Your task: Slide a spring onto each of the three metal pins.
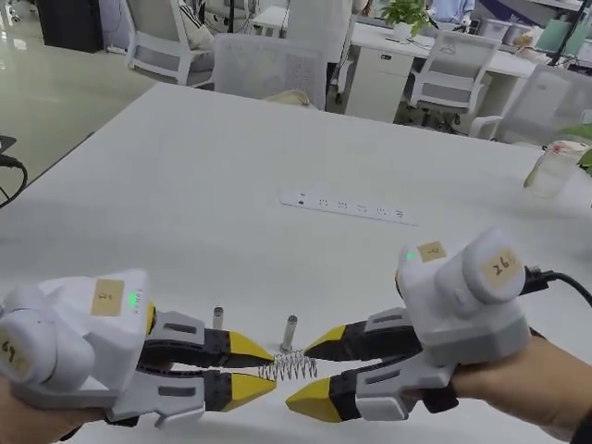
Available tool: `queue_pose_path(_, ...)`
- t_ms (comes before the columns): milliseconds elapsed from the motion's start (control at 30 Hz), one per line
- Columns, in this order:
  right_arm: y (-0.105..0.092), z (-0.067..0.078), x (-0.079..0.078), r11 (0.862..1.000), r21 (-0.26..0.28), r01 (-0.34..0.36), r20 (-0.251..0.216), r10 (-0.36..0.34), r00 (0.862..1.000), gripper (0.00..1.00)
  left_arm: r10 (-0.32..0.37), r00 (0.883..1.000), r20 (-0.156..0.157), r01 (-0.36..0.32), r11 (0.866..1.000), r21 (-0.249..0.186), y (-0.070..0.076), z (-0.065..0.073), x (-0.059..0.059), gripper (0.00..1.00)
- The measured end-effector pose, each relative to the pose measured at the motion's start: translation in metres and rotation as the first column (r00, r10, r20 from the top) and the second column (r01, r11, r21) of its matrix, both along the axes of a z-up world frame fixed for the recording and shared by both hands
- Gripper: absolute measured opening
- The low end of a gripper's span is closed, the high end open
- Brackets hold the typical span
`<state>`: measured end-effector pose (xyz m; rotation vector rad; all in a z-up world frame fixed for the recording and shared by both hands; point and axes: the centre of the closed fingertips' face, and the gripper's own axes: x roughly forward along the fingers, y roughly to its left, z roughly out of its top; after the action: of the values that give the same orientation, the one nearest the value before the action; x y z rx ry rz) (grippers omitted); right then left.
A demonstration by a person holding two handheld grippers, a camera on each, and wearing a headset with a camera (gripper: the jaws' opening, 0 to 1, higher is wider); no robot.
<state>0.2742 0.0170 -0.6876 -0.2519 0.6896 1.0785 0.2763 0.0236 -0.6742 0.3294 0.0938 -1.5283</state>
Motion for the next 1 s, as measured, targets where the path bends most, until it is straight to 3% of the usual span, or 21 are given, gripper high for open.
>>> queue_pose_path(1000, 0.0070, 0.0039, -0.0031, 0.999, 0.026, -0.026, -0.002, 0.026, 1.000, 0.14, -0.005, 1.000, 0.000, 0.005, 1.000, -0.007, -0.0014, 0.0022, -0.0036, 0.02)
